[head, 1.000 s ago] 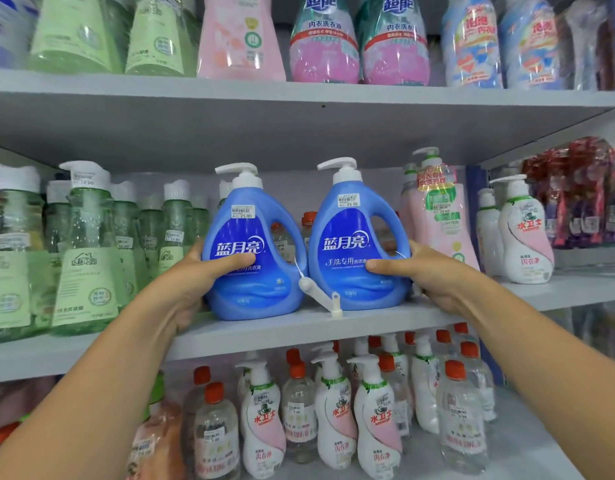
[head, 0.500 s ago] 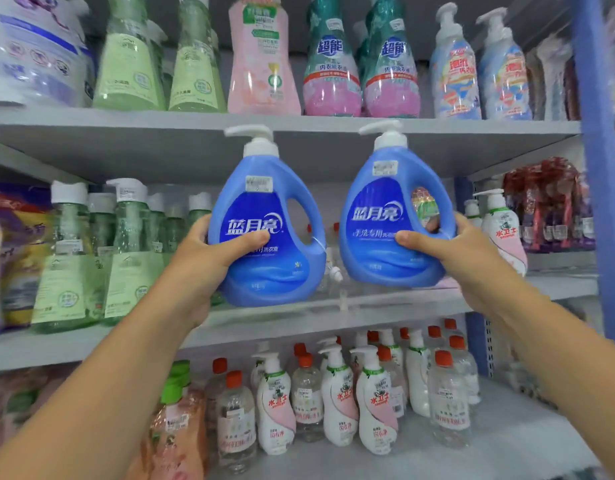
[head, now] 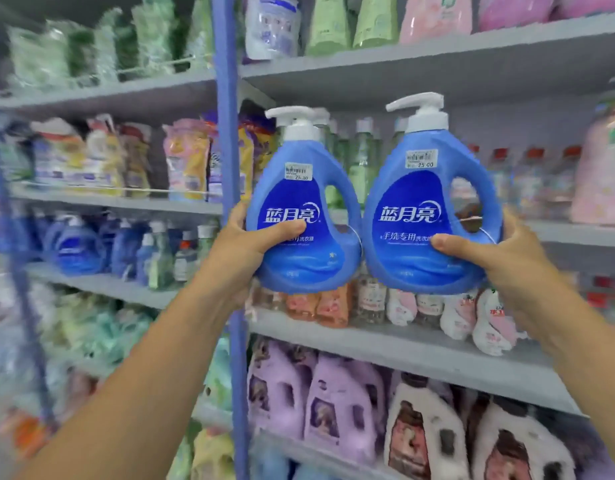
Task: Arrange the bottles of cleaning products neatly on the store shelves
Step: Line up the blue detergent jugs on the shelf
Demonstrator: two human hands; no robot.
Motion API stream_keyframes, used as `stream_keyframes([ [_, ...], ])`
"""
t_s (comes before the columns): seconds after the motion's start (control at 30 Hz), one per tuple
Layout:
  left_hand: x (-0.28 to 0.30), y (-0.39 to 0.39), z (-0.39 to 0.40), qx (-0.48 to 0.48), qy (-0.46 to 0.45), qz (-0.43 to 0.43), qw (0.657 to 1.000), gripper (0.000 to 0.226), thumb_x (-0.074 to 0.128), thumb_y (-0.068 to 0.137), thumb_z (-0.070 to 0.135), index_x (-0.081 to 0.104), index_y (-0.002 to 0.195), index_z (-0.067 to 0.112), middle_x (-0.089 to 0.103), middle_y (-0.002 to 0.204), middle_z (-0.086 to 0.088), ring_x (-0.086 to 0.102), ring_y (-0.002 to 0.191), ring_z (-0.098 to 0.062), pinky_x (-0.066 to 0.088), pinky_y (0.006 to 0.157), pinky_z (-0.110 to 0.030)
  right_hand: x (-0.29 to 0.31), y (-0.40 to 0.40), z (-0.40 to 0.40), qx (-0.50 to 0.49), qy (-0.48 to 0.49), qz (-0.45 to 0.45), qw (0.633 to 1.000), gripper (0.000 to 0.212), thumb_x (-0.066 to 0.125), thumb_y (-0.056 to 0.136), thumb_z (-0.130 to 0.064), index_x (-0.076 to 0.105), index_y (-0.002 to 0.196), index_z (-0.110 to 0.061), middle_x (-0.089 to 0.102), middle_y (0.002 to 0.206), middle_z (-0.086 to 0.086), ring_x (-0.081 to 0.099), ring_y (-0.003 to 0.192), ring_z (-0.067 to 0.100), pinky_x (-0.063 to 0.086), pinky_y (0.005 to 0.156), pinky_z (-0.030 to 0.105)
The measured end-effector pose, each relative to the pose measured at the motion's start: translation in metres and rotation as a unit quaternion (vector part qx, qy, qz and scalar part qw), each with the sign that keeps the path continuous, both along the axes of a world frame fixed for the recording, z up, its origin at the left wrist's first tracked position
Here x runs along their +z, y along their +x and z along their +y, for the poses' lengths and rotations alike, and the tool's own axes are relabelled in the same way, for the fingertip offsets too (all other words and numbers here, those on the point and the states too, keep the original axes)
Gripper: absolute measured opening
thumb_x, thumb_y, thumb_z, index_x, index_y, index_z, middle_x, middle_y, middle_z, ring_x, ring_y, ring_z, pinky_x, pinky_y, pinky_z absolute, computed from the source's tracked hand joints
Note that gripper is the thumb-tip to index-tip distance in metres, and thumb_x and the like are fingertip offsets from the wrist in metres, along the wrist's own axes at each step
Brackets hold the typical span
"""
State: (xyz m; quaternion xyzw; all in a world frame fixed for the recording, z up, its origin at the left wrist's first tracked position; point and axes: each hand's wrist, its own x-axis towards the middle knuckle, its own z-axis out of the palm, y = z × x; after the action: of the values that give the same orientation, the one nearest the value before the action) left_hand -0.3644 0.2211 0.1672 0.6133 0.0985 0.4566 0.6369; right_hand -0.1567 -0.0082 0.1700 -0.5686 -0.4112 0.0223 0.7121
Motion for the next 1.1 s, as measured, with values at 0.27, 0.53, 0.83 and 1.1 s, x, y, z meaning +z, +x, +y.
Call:
stream_keyframes([
  [0.27, -0.064, -0.158, 0.088, 0.137, -0.050, 0.023, 0.989, 0.079, 0.098, 0.053, 0.016, 0.059, 0.122, 0.016, 0.076, 0.111, -0.008, 0.076, 0.093, -0.027, 0.060, 0.072, -0.038, -0.057, -0.113, 0.147, 0.140, -0.030, 0.061, 0.988, 0.059, 0.089, 0.054, -0.020, 0.062, 0.107, -0.022, 0.078, 0.090, -0.003, 0.076, 0.074, 0.019, 0.061, 0.057, 0.035],
  [0.53, -0.096, -0.319, 0.233, 0.187, -0.078, 0.021, 0.979, 0.068, 0.089, 0.066, 0.014, 0.060, 0.128, 0.016, 0.076, 0.114, -0.010, 0.075, 0.099, -0.031, 0.062, 0.076, -0.042, -0.087, -0.248, 0.336, 0.206, -0.053, 0.070, 0.975, 0.067, 0.093, 0.055, -0.023, 0.064, 0.115, -0.016, 0.076, 0.100, 0.003, 0.077, 0.087, 0.024, 0.060, 0.065, 0.030],
  [0.83, -0.106, -0.415, 0.398, 0.196, -0.082, 0.048, 0.976, 0.062, 0.088, 0.069, 0.014, 0.060, 0.124, 0.023, 0.077, 0.111, -0.006, 0.075, 0.099, -0.030, 0.061, 0.083, -0.047, -0.113, -0.343, 0.512, 0.202, -0.074, 0.094, 0.972, 0.052, 0.094, 0.064, -0.016, 0.062, 0.105, -0.016, 0.075, 0.084, -0.011, 0.077, 0.079, 0.015, 0.059, 0.062, 0.026],
  [1.1, -0.139, -0.393, 0.560, 0.186, -0.065, 0.055, 0.979, 0.074, 0.093, 0.061, 0.018, 0.058, 0.127, 0.021, 0.076, 0.113, -0.006, 0.075, 0.100, -0.030, 0.060, 0.085, -0.049, -0.150, -0.327, 0.651, 0.163, -0.069, 0.096, 0.979, 0.049, 0.092, 0.065, -0.013, 0.063, 0.103, -0.020, 0.077, 0.087, -0.006, 0.077, 0.080, 0.020, 0.059, 0.059, 0.027],
])
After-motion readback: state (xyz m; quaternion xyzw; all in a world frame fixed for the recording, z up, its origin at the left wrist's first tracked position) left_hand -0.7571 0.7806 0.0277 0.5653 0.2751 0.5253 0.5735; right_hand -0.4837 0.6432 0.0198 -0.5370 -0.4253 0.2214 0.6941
